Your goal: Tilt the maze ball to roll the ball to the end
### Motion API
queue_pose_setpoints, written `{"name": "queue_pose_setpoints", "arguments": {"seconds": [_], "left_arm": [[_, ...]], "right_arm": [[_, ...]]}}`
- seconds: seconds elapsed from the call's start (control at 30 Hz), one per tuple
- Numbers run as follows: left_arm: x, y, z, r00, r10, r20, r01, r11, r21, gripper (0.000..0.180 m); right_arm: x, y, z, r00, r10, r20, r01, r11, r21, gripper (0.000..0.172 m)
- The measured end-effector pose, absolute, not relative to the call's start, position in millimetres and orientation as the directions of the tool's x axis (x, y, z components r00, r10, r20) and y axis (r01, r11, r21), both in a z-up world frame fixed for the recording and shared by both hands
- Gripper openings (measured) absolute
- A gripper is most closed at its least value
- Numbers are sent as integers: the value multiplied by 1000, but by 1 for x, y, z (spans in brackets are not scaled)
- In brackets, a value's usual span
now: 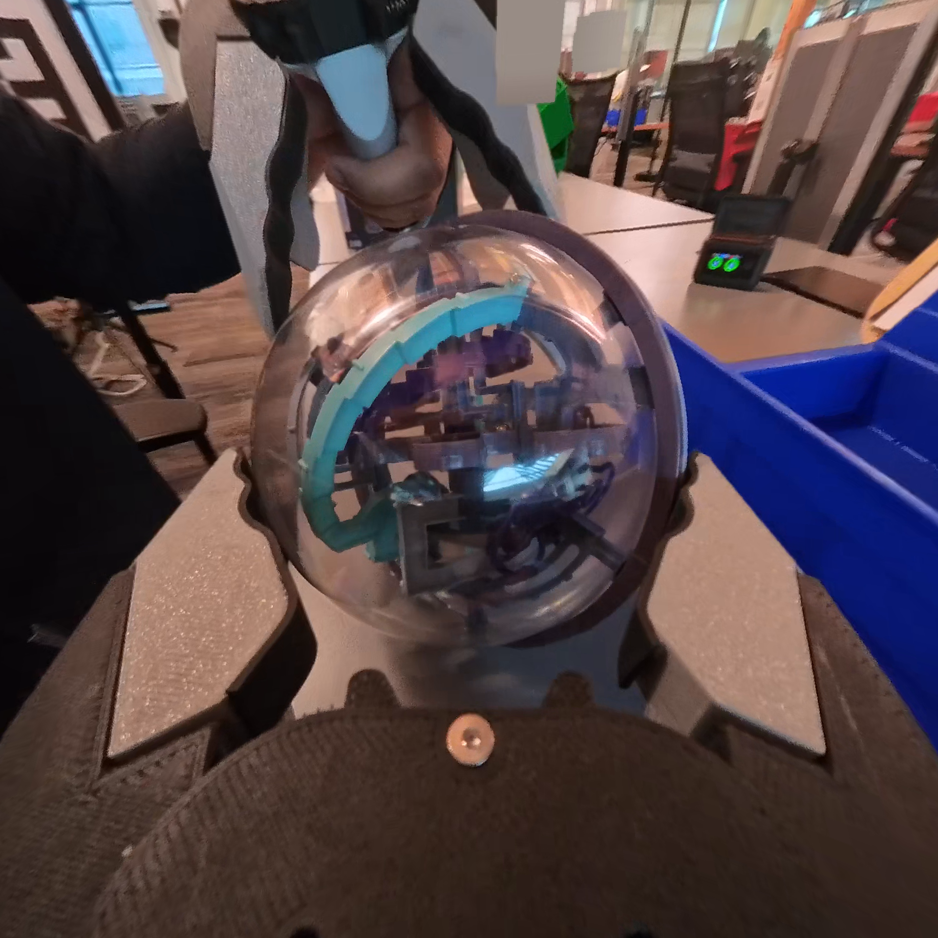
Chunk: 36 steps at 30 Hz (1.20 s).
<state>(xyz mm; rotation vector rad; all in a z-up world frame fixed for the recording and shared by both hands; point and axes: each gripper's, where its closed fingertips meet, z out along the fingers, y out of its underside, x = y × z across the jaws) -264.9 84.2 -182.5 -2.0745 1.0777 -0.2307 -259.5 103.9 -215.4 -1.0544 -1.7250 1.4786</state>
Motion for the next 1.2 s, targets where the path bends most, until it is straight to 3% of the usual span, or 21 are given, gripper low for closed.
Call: {"name": "queue_pose_setpoints", "arguments": {"seconds": [0.23,0.4,0.57,1.0,1.13,1.2], "left_arm": [[-254,91,-175,623,-776,-98,-591,-385,-709,103],[-246,94,-176,623,-771,-132,-650,-417,-636,104],[-231,88,-176,513,-844,-159,-733,-333,-593,104],[-226,93,-173,533,-818,-216,-714,-298,-634,104],[-249,86,-175,606,-762,-230,-680,-345,-647,112],[-262,77,-177,656,-731,-189,-610,-366,-703,111]], "right_arm": [[-265,90,-211,-382,917,112,73,151,-986,155],[-260,93,-216,-432,900,66,117,128,-985,155],[-249,87,-217,-568,822,-33,186,90,-978,155],[-251,89,-225,-621,783,-31,216,133,-967,156],[-250,94,-229,-616,786,-51,227,115,-967,146],[-248,94,-232,-618,785,-47,221,116,-968,139]]}}
